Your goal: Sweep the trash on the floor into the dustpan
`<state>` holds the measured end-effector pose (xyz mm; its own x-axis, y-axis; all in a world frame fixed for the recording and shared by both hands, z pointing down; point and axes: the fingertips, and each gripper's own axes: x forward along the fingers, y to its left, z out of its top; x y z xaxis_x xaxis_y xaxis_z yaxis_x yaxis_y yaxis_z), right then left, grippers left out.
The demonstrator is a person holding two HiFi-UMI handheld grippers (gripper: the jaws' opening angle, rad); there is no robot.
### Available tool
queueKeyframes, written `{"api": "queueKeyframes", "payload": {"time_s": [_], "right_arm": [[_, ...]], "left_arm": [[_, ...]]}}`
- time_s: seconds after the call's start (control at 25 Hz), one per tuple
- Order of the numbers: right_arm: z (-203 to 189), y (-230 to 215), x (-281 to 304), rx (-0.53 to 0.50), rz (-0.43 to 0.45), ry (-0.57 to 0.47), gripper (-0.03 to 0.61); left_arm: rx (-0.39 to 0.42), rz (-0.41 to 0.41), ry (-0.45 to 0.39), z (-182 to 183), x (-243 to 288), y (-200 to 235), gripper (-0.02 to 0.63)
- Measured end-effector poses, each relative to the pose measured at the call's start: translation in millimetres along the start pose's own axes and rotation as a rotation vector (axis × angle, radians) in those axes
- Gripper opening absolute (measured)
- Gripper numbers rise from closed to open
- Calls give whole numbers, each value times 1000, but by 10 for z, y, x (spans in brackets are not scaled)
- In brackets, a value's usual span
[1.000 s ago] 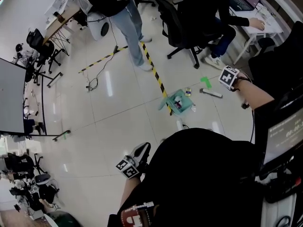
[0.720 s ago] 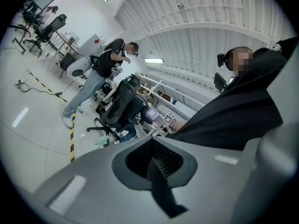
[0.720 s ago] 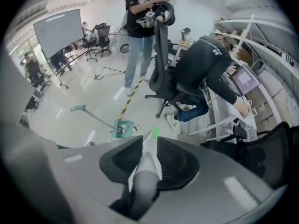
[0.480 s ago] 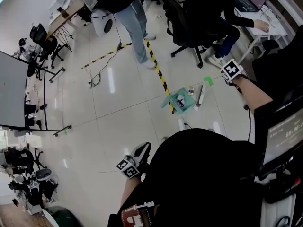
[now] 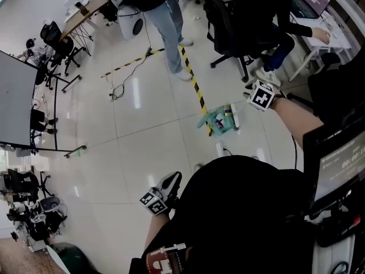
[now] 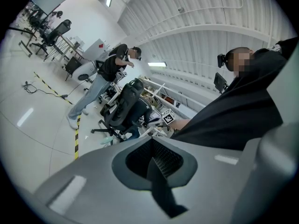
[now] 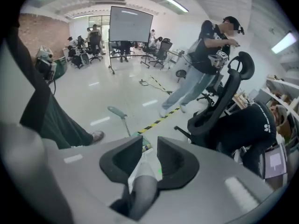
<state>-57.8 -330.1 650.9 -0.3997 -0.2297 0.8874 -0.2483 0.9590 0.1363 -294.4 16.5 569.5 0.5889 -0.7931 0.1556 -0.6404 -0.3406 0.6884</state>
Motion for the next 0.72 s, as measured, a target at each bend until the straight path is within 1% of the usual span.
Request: {"api": "queueKeyframes", "payload": {"time_s": [0.08, 0.16, 0.32, 0.4, 0.6, 0.72], "right_arm": [[74, 102, 37, -36, 21, -11, 100], [71, 132, 59, -58, 24, -8, 100], [-21, 14, -66, -65, 14, -4, 98], [-137, -66, -176, -47, 4, 8, 98], [-455, -199, -529, 55, -33, 18, 97], [-666, -271, -790, 82, -58, 16, 98]], "left_arm": [[0, 1, -5, -36, -22, 33, -5], [1, 0, -10, -77, -34, 75, -5], [4, -8, -10, -41, 15, 65, -5], [8, -15, -8, -23, 55, 57, -5], [23, -44, 16, -24, 141, 102, -5], [39, -73, 44, 22, 305, 60, -5]]}}
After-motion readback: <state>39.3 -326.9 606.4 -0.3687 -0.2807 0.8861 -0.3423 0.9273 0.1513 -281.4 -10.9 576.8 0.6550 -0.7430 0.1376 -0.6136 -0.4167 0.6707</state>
